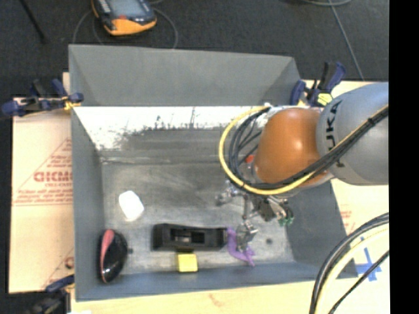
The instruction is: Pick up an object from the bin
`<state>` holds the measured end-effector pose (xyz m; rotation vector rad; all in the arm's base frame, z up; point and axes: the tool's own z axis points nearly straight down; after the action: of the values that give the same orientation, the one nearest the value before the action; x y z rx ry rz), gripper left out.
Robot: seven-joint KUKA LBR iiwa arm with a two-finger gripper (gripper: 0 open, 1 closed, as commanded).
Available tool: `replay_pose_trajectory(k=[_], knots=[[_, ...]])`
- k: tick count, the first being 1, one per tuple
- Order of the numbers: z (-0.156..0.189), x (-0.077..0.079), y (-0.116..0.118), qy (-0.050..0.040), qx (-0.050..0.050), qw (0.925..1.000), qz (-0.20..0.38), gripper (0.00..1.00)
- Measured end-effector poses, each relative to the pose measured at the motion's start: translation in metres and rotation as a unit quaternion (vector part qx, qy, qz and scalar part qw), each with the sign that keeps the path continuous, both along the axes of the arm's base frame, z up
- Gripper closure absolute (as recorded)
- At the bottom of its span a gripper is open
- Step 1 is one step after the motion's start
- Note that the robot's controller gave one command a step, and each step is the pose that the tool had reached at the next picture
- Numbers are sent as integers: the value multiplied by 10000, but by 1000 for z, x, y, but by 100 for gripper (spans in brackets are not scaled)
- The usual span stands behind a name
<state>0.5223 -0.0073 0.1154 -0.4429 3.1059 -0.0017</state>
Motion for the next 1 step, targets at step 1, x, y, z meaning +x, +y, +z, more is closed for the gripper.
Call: replay_pose_trajectory(k=[1], knots=[[-19,-23,25,6,5,10000,-44,0]])
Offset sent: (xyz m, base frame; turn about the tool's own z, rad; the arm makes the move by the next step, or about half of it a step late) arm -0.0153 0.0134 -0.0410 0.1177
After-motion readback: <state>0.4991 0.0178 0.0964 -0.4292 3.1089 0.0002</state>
